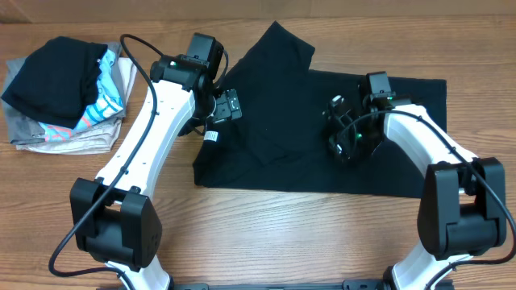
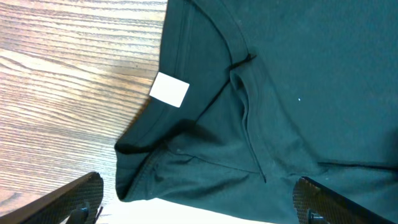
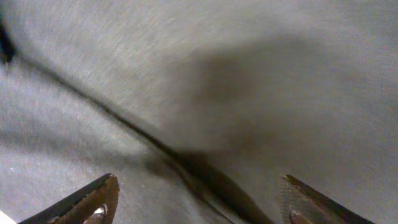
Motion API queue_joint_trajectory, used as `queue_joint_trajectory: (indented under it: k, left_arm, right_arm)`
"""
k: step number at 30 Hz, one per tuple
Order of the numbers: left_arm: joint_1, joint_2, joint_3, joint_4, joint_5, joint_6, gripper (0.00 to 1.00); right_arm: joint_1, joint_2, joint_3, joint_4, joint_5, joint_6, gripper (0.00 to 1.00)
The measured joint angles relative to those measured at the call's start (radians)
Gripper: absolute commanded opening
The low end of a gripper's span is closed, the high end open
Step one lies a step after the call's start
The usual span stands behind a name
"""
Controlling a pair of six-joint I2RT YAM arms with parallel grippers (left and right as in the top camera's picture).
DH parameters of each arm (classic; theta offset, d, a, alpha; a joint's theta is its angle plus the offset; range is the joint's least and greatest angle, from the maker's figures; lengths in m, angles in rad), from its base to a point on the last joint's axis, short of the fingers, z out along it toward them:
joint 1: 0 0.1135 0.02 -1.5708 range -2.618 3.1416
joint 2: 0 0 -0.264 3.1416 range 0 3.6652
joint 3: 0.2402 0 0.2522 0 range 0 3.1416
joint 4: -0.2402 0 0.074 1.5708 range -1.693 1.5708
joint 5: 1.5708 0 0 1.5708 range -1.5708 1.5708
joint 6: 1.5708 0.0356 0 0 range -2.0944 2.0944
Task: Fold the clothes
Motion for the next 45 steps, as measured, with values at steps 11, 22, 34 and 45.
queue_joint_trajectory:
  k: [11, 22, 34, 45]
  left_arm:
    - [0.000, 0.000, 0.000, 0.000, 0.000, 0.000, 1.00]
    - [0.000, 0.000, 0.000, 0.001, 0.000, 0.000, 1.00]
    - [0.000, 0.000, 0.000, 0.000, 0.000, 0.000, 1.00]
    - [0.000, 0.000, 0.000, 0.000, 0.000, 0.000, 1.00]
  right_arm:
    - [-0.034, 0.000, 0.061, -0.080, -0.228, 0.191, 0.33]
    - [0.159, 0.000, 0.000, 0.073, -0.290, 0.294, 0.30]
    - [0.455, 0.000, -0.025, 0.291, -0.107, 0.475, 0.51]
    - [0.560, 0.000, -0.025, 0.362, 0.100, 0.636, 0.59]
